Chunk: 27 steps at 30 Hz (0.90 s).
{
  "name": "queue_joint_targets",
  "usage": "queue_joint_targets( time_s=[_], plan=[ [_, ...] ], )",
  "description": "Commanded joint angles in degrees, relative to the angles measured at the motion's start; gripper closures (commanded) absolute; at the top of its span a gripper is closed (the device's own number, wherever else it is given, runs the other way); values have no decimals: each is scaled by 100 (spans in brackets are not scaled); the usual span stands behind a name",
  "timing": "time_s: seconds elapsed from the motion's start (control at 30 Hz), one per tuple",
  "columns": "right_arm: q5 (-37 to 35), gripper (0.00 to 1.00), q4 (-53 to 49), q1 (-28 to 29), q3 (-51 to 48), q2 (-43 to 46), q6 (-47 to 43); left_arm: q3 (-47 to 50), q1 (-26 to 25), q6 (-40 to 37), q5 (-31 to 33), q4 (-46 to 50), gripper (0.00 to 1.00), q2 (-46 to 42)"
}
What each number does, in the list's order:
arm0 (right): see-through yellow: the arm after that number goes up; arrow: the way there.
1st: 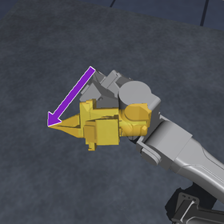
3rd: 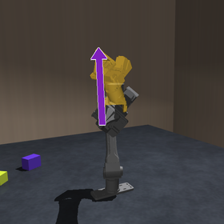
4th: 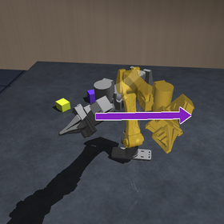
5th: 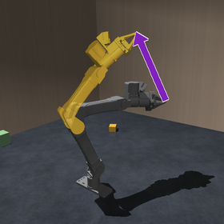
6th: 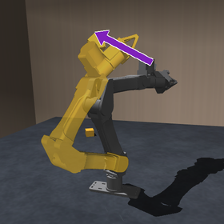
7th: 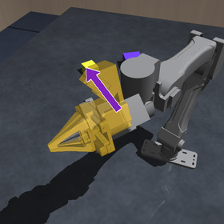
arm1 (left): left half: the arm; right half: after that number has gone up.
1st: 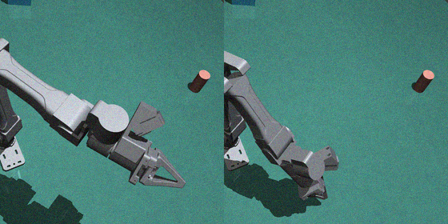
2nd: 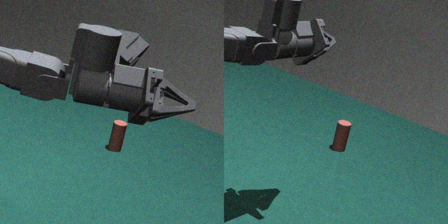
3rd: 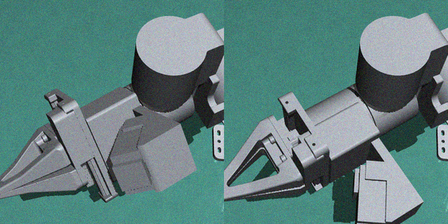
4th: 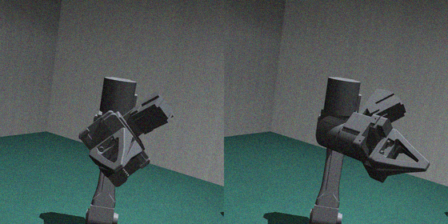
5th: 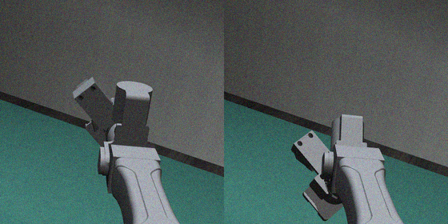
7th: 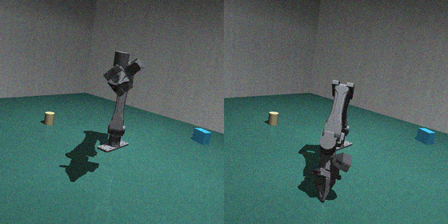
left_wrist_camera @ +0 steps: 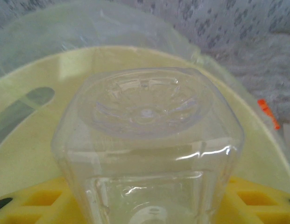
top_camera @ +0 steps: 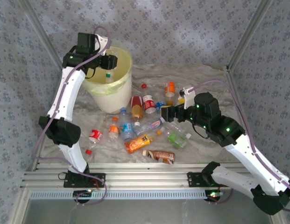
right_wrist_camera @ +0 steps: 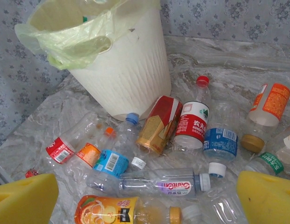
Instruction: Put the plastic bottles in the bin
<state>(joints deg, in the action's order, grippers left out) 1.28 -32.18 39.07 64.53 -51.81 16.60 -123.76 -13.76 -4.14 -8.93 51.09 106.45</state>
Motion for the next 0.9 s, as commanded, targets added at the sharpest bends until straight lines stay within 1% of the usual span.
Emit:
queue_joint_targets(
  time_s=[0.0,0.23,0.57,0.87],
  plan=[
    [109,0,-86,-27,-108,136,-62,-439,41,-340,109,555,41,358],
    [126,0,-178,-6,-247,147,-8,-991,40,-300,146,1084,42,1118],
    [74,0,-201,-22,-405,145,30,-826,40,-221,293,1303,43,1600],
    [83,0,-196,-13,-564,173,135,-774,40,-175,243,1439,42,1947]
  ],
)
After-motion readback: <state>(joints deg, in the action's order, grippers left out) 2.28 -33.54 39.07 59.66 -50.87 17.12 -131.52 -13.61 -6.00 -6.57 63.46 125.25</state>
